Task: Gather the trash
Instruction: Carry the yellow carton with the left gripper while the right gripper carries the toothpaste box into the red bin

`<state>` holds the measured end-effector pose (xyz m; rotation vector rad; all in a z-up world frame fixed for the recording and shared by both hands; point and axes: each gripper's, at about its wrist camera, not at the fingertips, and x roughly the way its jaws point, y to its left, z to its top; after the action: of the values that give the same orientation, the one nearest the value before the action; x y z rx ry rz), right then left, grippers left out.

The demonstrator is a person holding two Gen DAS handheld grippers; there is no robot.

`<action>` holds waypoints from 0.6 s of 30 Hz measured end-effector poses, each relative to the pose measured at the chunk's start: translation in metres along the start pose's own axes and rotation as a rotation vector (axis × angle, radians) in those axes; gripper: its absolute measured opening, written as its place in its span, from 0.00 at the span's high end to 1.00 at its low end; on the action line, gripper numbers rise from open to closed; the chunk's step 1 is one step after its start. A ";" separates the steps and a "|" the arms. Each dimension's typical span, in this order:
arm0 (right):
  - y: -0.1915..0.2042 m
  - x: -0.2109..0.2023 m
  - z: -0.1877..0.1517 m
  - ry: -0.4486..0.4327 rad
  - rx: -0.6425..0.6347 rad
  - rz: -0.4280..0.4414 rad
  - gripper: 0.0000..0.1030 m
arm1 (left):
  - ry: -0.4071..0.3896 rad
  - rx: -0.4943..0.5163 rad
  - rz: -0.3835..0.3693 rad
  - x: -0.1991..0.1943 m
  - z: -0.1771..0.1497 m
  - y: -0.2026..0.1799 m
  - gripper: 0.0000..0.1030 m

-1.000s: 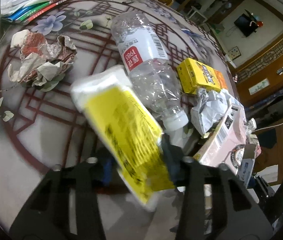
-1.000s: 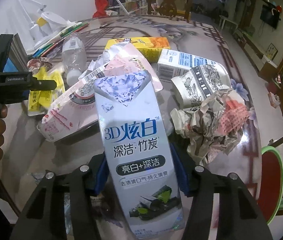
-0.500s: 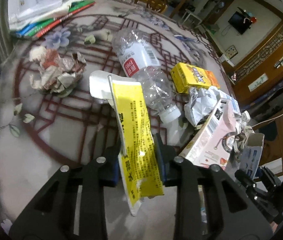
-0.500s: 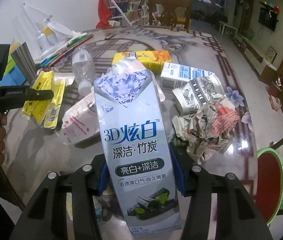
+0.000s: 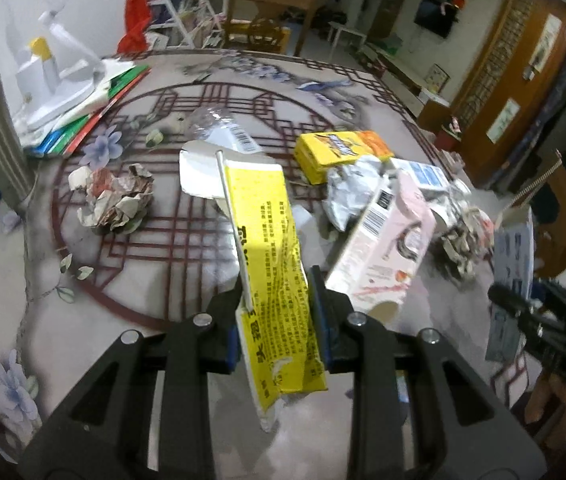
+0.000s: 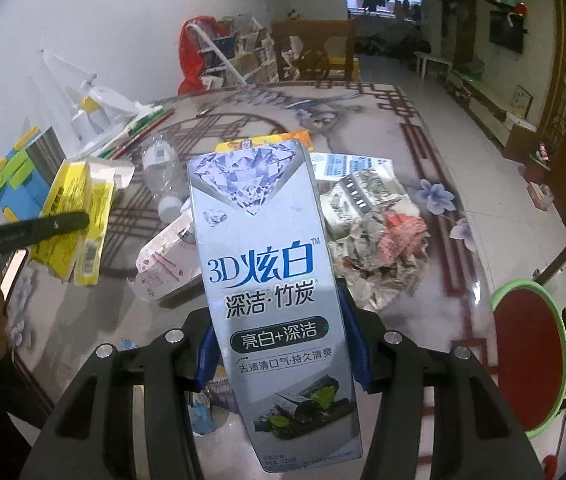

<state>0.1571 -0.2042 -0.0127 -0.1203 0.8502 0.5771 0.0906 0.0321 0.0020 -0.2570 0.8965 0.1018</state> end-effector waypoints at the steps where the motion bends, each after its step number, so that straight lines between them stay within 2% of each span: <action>1: -0.002 -0.003 0.000 -0.008 0.010 0.000 0.52 | 0.000 0.010 -0.002 -0.001 -0.001 -0.003 0.73; 10: -0.025 -0.029 0.004 -0.086 0.095 -0.002 0.52 | -0.029 0.116 -0.045 -0.018 -0.003 -0.044 0.73; 18: -0.044 -0.047 0.006 -0.120 0.131 -0.016 0.52 | -0.053 0.205 -0.125 -0.024 0.005 -0.094 0.73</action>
<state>0.1603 -0.2597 0.0208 0.0265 0.7669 0.5074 0.0981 -0.0571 0.0405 -0.1185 0.8297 -0.0981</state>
